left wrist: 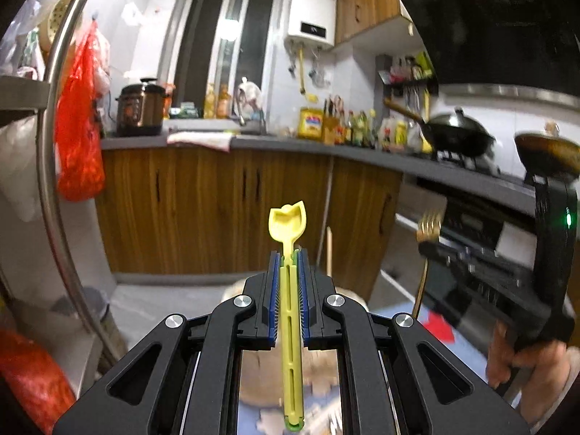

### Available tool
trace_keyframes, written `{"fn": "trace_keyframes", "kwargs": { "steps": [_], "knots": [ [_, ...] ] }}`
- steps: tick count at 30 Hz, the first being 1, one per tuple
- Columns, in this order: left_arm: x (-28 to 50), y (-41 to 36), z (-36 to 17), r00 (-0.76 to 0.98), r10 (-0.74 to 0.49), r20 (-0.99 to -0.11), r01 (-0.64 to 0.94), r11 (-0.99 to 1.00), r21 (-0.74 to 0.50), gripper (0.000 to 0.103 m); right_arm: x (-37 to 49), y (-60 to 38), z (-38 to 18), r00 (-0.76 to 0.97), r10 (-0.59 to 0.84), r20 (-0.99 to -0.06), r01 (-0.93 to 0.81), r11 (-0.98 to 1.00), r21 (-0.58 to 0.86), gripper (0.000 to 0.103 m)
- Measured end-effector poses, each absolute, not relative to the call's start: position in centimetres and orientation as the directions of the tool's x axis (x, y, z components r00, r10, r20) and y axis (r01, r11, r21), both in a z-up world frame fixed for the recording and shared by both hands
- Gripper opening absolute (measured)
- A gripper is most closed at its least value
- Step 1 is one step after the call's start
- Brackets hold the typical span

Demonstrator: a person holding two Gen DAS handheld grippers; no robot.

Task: Organize utensils
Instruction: 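Lift the yellow spoon and gold fork and carry both over the holder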

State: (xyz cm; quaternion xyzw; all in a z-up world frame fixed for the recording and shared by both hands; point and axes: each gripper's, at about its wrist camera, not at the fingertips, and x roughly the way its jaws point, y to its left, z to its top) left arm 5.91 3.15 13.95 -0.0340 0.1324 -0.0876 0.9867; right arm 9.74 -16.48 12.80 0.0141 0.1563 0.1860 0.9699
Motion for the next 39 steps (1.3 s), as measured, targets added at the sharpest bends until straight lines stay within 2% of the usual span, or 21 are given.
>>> {"fn": "trace_keyframes", "kwargs": {
  "steps": [7, 11, 14, 20, 32, 39],
  "knots": [
    [10.4, 4.2, 14.9, 0.964, -0.158, -0.212, 0.129, 0.981, -0.144, 0.010, 13.2, -17.4, 14.5, 0.908, 0.337, -0.249, -0.313, 0.941, 0.130, 0.003],
    [12.0, 4.0, 14.1, 0.970, -0.136, -0.203, 0.110, 0.985, -0.135, 0.010, 14.5, -18.4, 14.9, 0.936, 0.292, -0.195, -0.262, 0.951, 0.164, 0.003],
    [13.1, 4.0, 12.7, 0.969, -0.114, -0.218, 0.087, 0.988, -0.131, 0.010, 14.9, -18.8, 14.5, 0.951, 0.261, -0.168, -0.230, 0.956, 0.183, 0.003],
    [14.2, 4.6, 11.0, 0.965, -0.114, -0.238, 0.080, 0.986, -0.149, 0.010, 15.5, -18.1, 13.3, 0.970, 0.205, -0.130, -0.189, 0.974, 0.127, 0.003],
    [12.7, 3.5, 9.4, 0.948, -0.130, -0.290, 0.126, 0.991, -0.035, 0.010, 15.0, -13.3, 10.3, 0.908, 0.361, -0.213, -0.377, 0.925, -0.039, 0.003],
    [12.5, 4.3, 9.3, 0.921, -0.171, -0.351, 0.158, 0.985, -0.064, 0.010, 14.5, -12.2, 9.3, 0.880, 0.410, -0.241, -0.440, 0.894, -0.083, 0.003]
  ]
}}
